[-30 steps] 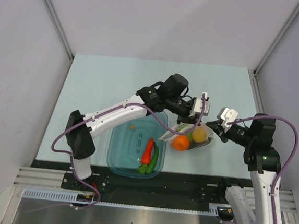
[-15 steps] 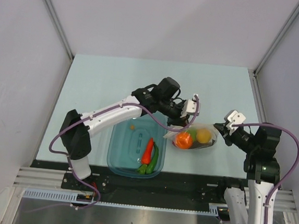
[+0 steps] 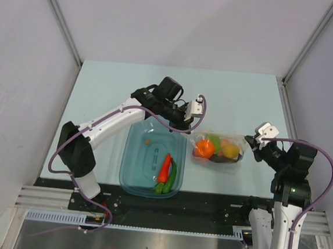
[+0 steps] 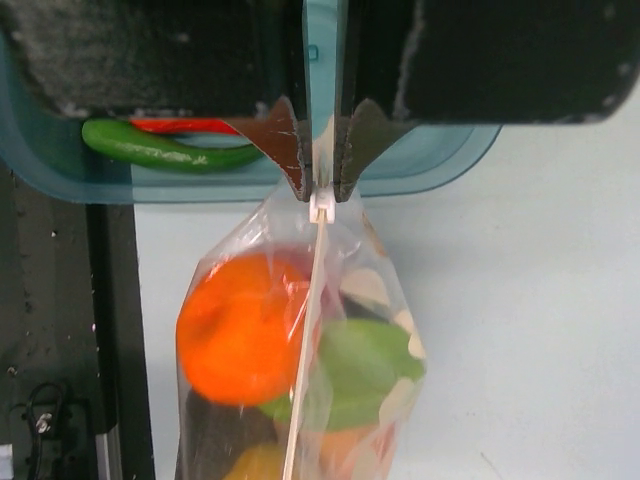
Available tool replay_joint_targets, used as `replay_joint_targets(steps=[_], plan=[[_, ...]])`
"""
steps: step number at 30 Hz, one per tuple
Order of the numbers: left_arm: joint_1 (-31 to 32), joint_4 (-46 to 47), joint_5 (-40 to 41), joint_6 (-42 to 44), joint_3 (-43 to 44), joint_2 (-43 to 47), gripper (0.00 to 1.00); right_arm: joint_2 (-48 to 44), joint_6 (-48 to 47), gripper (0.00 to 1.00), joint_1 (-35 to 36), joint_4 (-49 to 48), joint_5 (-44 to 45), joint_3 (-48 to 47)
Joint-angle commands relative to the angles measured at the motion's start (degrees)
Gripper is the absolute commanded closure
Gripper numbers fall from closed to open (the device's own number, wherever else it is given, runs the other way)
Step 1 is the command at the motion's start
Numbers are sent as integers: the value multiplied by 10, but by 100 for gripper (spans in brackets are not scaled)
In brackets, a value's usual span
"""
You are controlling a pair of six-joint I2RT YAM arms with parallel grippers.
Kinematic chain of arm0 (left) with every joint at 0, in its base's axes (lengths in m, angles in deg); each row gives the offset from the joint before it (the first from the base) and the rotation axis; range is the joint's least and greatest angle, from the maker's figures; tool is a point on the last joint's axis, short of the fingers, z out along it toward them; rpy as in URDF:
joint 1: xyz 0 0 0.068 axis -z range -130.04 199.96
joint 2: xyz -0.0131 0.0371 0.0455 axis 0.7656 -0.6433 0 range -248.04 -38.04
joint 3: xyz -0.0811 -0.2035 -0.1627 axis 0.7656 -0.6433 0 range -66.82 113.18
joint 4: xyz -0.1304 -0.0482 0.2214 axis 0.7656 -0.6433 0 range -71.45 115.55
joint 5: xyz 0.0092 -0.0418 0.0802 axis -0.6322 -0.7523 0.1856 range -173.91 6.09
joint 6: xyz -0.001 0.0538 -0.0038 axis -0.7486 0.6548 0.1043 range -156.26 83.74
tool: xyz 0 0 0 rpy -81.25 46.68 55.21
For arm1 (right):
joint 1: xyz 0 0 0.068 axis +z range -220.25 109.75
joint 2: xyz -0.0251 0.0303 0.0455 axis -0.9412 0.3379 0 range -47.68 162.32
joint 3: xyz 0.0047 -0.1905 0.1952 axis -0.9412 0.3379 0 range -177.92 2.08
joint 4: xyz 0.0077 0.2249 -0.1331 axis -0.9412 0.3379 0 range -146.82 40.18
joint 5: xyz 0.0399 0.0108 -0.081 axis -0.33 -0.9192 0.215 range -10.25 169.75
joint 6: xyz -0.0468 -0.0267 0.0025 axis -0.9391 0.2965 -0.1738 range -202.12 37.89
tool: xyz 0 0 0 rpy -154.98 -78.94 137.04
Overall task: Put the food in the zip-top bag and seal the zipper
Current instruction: Zip the zipper food storage bag at the center of the board, then place the zipper food storage bag at the center of the board.
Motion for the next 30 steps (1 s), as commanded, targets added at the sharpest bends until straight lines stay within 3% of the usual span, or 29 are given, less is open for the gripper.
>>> replay_joint_targets(steps=[1, 7, 11, 21, 24, 30], plan=[[-29, -52, 36, 43, -18, 39, 96, -13, -5, 100, -28, -53, 33, -2], [-50, -65, 57, 66, -30, 45, 98, -14, -9, 100, -53, -52, 17, 0], [-49, -35, 51, 23, -12, 37, 100, -5, 3, 100, -60, -61, 12, 2], [-79, -24, 49, -30, 66, -5, 100, 63, 84, 100, -83, -187, 49, -1], [-84, 10, 52, -77, 105, -31, 100, 123, 141, 100, -77, -261, 63, -13], [-134, 64, 67, -198, 288, -143, 100, 305, 219, 100, -28, -401, 120, -112]])
